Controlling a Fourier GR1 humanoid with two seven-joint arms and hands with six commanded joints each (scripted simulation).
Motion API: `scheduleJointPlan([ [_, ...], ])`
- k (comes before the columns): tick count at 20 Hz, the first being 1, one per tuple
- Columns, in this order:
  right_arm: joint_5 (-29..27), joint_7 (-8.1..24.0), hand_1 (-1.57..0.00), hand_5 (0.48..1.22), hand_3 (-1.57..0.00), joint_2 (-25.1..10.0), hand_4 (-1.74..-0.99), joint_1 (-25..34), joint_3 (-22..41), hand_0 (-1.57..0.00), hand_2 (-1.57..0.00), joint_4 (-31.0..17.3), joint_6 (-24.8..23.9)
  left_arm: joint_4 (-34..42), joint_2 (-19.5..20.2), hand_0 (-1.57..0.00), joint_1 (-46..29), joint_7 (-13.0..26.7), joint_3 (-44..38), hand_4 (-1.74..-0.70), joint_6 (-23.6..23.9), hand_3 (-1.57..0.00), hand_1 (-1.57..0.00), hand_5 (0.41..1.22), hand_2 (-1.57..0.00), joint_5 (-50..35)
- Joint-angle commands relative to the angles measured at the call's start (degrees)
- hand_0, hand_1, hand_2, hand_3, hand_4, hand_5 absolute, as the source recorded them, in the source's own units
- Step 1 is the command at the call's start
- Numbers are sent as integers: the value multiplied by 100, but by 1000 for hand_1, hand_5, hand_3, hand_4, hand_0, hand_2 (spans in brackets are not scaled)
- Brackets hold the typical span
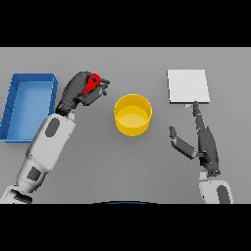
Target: Pick up the red beaker and tilt it to pour out 1 green nut into yellow bowl. Pick up the yellow bowl and place it on the metallic measuring scale.
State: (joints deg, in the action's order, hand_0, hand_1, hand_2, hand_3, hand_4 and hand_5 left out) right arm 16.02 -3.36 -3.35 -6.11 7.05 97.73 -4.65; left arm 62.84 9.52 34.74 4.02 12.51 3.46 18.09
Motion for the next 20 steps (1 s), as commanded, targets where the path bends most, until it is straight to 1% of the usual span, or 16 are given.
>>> scheduleJointPlan([
  [1, -6, -49, 1, 680, 1, -47, -1254, -25, 1, 1, 1, 43, 39, 16, 62, -1566, 52, 160, 104, -1734, 27, -1564, -1566, 1114, -1566, 135],
  [2, 20, -51, 1, 681, 1, -26, -1255, -52, 28, 1, 1, -10, 39, -12, 152, -1567, 176, 349, 279, -1736, 27, -1565, -1567, 1117, -1567, 360],
  [5, -97, -29, 1, 687, 1, -42, -1254, -69, -30, 1, 1, 85, 80, -48, 378, -1569, 477, 773, 885, -1738, -27, -1568, -1569, 1133, -1569, 1055],
  [7, -107, -42, 1, 690, 1, -13, -1256, -94, 10, 1, 1, 107, 110, -212, 530, -1570, 702, 908, 1317, -1739, -130, -1569, -1570, 1127, -1570, 1510],
  [9, -33, -9, 1, 698, 1, 42, -1267, -69, 64, 1, 1, 77, 73, -321, 619, -1570, 956, 1010, 1713, -1740, -252, -1570, -1570, 1161, -1570, 1904],
  [10, -80, -29, 1, 700, 1, -11, -1270, -97, 26, 1, 1, 108, 112, -309, 687, -1570, 1018, 993, 1874, -1740, -302, -1570, -1570, 1173, -1570, 2053],
  [11, -61, -8, 1, 702, 1, 39, -1274, -88, 52, 1, 1, 97, 84, -368, 731, -1570, 1127, 964, 1992, -1740, -377, -1570, -1570, 1182, -1570, 2150],
  [12, -86, 4, 1, 704, 1, 4, -1274, -96, 19, 1, 1, 137, 94, -400, 792, -1571, 1246, 959, 2101, -1740, -433, -1570, -1571, 1190, -1571, 2267],
  [13, -59, 15, 1, 705, 1, 11, -1282, -132, 41, 1, 1, 202, 78, -446, 817, -1571, 1352, 967, 2226, -1691, -503, -1571, -1571, 1196, -1571, 2385],
  [14, -65, 9, 1, 705, 1, 42, -1284, -140, 70, 1, 1, 202, 94, -512, 854, -1571, 1472, 871, 2378, -1649, -624, -1571, -1571, 1201, -1571, 2495],
  [15, -95, -31, 1, 702, 1, 57, -1283, -156, 74, 1, 1, 153, 119, -517, 921, -1571, 1522, 827, 2522, -1666, -714, -1571, -1571, 1205, -1571, 2599],
  [16, -149, 20, 1, 697, 1, 99, -1285, -66, 37, 1, 1, 89, 102, -584, 987, -1571, 1667, 803, 2690, -1677, -913, -1470, -1571, 1208, -1571, 2723],
  [18, -211, -105, 1, 685, 1, 131, -1288, -108, 21, 1, 1, 59, 109, -643, 957, -1571, 2006, 733, 2979, -1695, -1317, -1327, -1571, 1213, -1571, 2875],
  [19, -242, -127, 1, 678, 1, 89, -1292, -90, -47, 1, 1, 53, 92, -761, 901, -1571, 2128, 624, 3126, -1701, -1330, -1277, -1571, 1215, -1571, 2975],
  [20, -257, -157, 1, 672, 1, 152, -1294, -114, -18, 1, 1, 26, 87, -793, 895, -1571, 2215, 532, 3301, -1707, -1406, -1336, -1571, 1216, -1571, 3081],
])
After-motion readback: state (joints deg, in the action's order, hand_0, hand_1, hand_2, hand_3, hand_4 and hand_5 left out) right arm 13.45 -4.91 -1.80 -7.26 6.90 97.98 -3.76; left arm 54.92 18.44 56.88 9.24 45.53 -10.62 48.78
